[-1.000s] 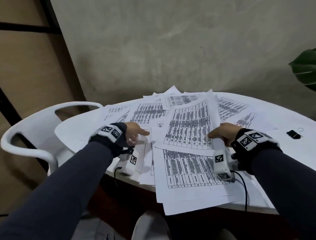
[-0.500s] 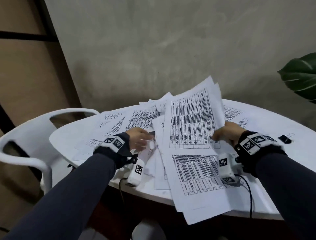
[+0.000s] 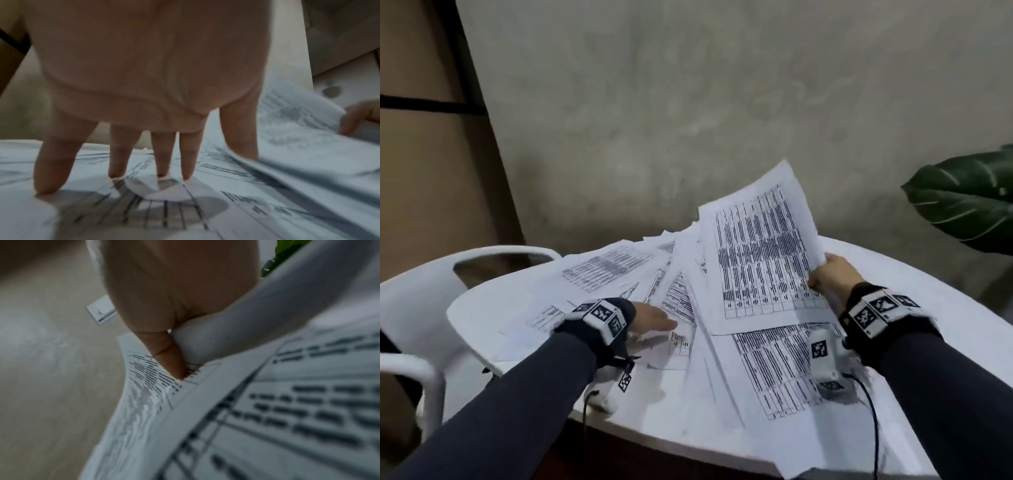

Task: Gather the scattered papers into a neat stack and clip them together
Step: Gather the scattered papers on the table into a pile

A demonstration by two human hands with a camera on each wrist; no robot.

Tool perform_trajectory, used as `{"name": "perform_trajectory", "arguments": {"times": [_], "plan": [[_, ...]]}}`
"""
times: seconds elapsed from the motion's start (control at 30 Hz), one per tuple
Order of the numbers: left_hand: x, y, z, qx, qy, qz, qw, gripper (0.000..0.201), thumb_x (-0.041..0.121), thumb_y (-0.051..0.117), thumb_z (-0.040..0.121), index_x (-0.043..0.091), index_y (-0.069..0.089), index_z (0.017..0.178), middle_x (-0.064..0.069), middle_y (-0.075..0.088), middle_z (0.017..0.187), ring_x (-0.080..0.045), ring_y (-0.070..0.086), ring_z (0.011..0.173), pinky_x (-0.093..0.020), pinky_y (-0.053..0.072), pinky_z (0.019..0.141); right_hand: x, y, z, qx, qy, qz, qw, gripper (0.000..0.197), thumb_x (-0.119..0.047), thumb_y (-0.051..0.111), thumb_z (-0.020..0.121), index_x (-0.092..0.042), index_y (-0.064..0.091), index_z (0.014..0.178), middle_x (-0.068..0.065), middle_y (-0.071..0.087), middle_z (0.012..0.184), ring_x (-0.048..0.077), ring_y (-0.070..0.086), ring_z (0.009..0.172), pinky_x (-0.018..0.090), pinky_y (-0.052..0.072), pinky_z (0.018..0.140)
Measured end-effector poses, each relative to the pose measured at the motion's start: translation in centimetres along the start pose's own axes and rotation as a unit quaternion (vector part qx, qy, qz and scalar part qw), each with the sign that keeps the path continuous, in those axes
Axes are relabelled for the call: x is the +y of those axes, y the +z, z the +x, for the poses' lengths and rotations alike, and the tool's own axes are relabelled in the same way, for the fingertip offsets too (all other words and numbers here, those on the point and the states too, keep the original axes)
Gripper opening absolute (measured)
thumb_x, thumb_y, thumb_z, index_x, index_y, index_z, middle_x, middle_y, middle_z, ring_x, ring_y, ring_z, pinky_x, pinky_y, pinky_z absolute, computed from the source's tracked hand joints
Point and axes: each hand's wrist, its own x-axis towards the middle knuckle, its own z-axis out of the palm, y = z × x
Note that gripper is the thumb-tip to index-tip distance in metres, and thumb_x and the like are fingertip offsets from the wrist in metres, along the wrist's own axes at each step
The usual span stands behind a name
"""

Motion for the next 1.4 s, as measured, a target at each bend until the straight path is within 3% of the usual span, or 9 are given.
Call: {"name": "perform_trajectory", "arguments": {"times": [0.2,0.43,0.53,0.67,0.8,0.9,1.13,1.3,1.4], "plan": [[2.4,-2.8,-1.6,0.123,0.11,-0.255,0.953,0.142,0.092,0.051,0.033,0.024,0.01,0.151,-0.003,0.02,0.158,-0.024,0.028,0.142,-0.045,0.029,0.111,-4.3,-2.6,-0.6,0.036,-0.064,0.192,0.979,0.022,0.017,0.046,0.081,-0.004,0.053,0.085,0.009,0.053,0.076,0.019,0.051,0.068,0.03,0.046,0.066],[6.5,-7.8,-2.4,0.234,0.194,-0.507,0.806,0.102,0.055,0.088,0.036,-0.008,0.061,0.113,-0.019,0.068,0.11,-0.031,0.065,0.102,-0.041,0.046,0.1,-7.0,-0.7,-2.4,-0.019,-0.141,0.322,0.936,0.032,0.018,0.05,0.083,-0.014,0.049,0.077,0.002,0.055,0.075,0.013,0.055,0.066,0.021,0.051,0.063],[7.4,-9.2,-3.2,0.318,0.187,-0.451,0.813,0.052,0.035,0.084,0.061,-0.007,0.063,0.084,-0.012,0.063,0.077,-0.021,0.06,0.072,-0.028,0.047,0.074,-7.5,0.1,-2.8,-0.031,-0.158,0.323,0.933,0.031,0.014,0.055,0.083,-0.016,0.048,0.082,0.001,0.058,0.08,0.011,0.06,0.07,0.021,0.054,0.073],[5.2,-9.3,-1.6,0.328,0.18,-0.418,0.828,0.094,0.055,0.088,0.036,-0.003,0.063,0.105,-0.016,0.07,0.105,-0.025,0.068,0.095,-0.036,0.053,0.089,-7.1,0.8,-2.7,-0.04,-0.146,0.3,0.942,0.029,0.007,0.062,0.081,-0.018,0.046,0.083,0.0,0.058,0.085,0.015,0.059,0.078,0.042,0.047,0.098],[4.1,-6.7,-2.4,0.304,0.187,-0.399,0.845,0.03,0.017,0.083,0.065,0.005,0.066,0.086,-0.001,0.068,0.083,-0.002,0.068,0.072,-0.015,0.056,0.075,-5.9,2.3,-3.6,-0.083,-0.13,0.233,0.96,0.025,-0.01,0.074,0.075,-0.009,0.053,0.087,0.001,0.059,0.081,0.018,0.059,0.075,0.047,0.046,0.095],[4.3,-6.1,-3.2,0.292,0.23,-0.434,0.821,0.045,0.006,0.08,0.067,-0.002,0.061,0.107,-0.008,0.069,0.094,-0.009,0.07,0.083,-0.036,0.049,0.099,-5.3,3.2,-3.3,-0.071,-0.125,0.211,0.967,0.089,-0.04,0.089,0.05,0.005,0.051,0.117,0.011,0.063,0.106,0.033,0.062,0.101,0.051,0.045,0.101],[3.2,-6.4,-0.7,0.287,0.253,-0.476,0.792,0.111,0.052,0.091,0.023,-0.01,0.062,0.109,-0.016,0.07,0.108,-0.024,0.068,0.104,-0.039,0.048,0.1,-5.6,2.7,-3.5,-0.07,-0.163,0.166,0.97,0.035,-0.025,0.085,0.062,-0.004,0.062,0.077,0.004,0.069,0.071,0.014,0.065,0.07,0.04,0.055,0.081],[3.7,-6.4,-2.1,0.277,0.236,-0.414,0.834,0.053,0.034,0.088,0.052,0.004,0.063,0.089,0.013,0.07,0.078,-0.006,0.066,0.065,-0.02,0.052,0.069,-4.8,3.3,-3.7,-0.052,-0.138,0.122,0.981,0.027,-0.015,0.078,0.073,0.005,0.066,0.087,0.022,0.07,0.092,0.036,0.065,0.079,0.04,0.055,0.078],[1.4,-7.1,-3.5,0.189,0.13,-0.252,0.94,0.09,0.044,0.082,0.053,0.012,0.044,0.128,-0.003,0.058,0.117,-0.021,0.057,0.106,-0.032,0.047,0.08,-4.7,2.8,-2.9,-0.015,-0.12,0.187,0.975,0.015,-0.008,0.07,0.081,-0.014,0.056,0.078,0.001,0.061,0.078,0.013,0.057,0.068,0.019,0.05,0.056]]}}
